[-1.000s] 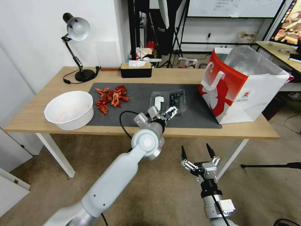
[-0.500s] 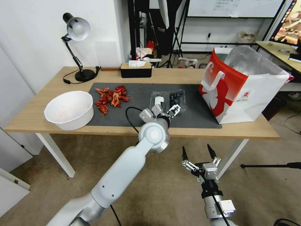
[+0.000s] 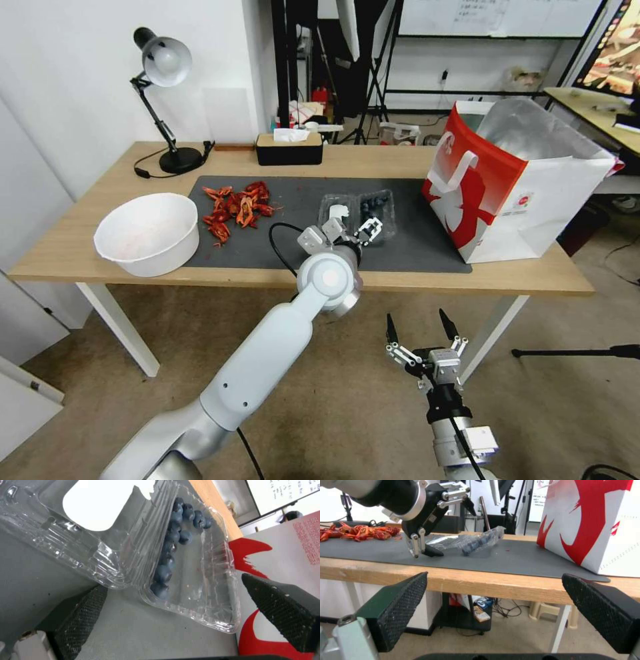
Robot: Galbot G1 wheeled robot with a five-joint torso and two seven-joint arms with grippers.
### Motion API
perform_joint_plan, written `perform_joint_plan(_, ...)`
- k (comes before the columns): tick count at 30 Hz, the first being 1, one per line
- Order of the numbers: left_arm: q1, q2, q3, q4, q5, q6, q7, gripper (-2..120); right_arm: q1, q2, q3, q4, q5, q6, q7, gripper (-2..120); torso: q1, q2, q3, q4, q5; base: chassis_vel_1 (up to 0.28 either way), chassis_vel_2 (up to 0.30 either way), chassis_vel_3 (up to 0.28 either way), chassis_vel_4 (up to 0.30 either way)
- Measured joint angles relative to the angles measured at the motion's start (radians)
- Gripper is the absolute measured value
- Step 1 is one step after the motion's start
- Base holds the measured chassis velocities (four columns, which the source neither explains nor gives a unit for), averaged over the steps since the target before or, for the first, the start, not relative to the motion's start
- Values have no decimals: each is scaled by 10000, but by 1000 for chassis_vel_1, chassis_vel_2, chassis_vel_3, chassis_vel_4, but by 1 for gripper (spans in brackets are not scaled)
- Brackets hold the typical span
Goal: Close the takeout container lid, then place the container into the takeout bag.
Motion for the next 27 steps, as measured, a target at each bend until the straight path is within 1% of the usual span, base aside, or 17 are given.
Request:
perform_joint_plan(9, 23, -56, -65, 33, 15, -143, 15, 100, -47, 27, -25, -53, -26, 79, -1, 100, 0, 0, 0, 0, 0, 0, 0, 0, 0)
perform_joint_plan(13, 69, -79, -159, 36, 30, -329, 107, 100, -69, 43, -29, -76, -64, 107, -1, 100, 1, 0, 0, 0, 0, 0, 0, 0, 0)
perform_joint_plan(17, 190, -36, -292, -30, 57, -675, 430, 100, -101, 100, -62, -144, -147, 165, -10, 100, 1, 0, 0, -1, 1, 0, 0, 0, 0)
perform_joint_plan(18, 190, -36, -292, -30, 57, -675, 430, 100, -101, 100, -62, -144, -147, 165, -10, 100, 1, 0, 0, -1, 1, 0, 0, 0, 0)
perform_joint_plan(20, 260, 16, -312, -114, 113, -774, 625, 100, -106, 121, -79, -158, -176, 174, -13, 100, 0, -1, 0, 0, 0, 0, 0, 0, 0)
perform_joint_plan(21, 332, 66, -310, -178, 263, -868, 857, 100, -109, 136, -97, -174, -202, 180, -18, 100, 1, -1, 0, 0, 0, 0, 0, 0, 0)
perform_joint_plan(22, 332, 66, -310, -178, 263, -868, 857, 100, -109, 136, -97, -174, -202, 180, -18, 100, 1, -1, 0, 0, 0, 0, 0, 0, 0)
perform_joint_plan(24, 437, 144, -239, -265, 613, -983, 1243, 100, -116, 155, -119, -191, -237, 189, -23, 100, 1, -1, 0, 0, 0, 0, 0, 0, 0)
perform_joint_plan(25, 437, 144, -239, -265, 613, -983, 1243, 100, -116, 155, -119, -191, -237, 189, -23, 100, 1, -1, 0, 0, 0, 0, 0, 0, 0)
perform_joint_plan(26, 472, 170, -205, -298, 729, -1008, 1378, 100, -121, 161, -125, -195, -249, 192, -24, 100, 0, -1, 1, 0, 0, 0, 0, 0, 0)
perform_joint_plan(27, 537, 215, -141, -341, 994, -1054, 1632, 100, -132, 169, -138, -198, -271, 198, -25, 100, 0, 0, 0, 0, 0, 0, 0, 0, 0)
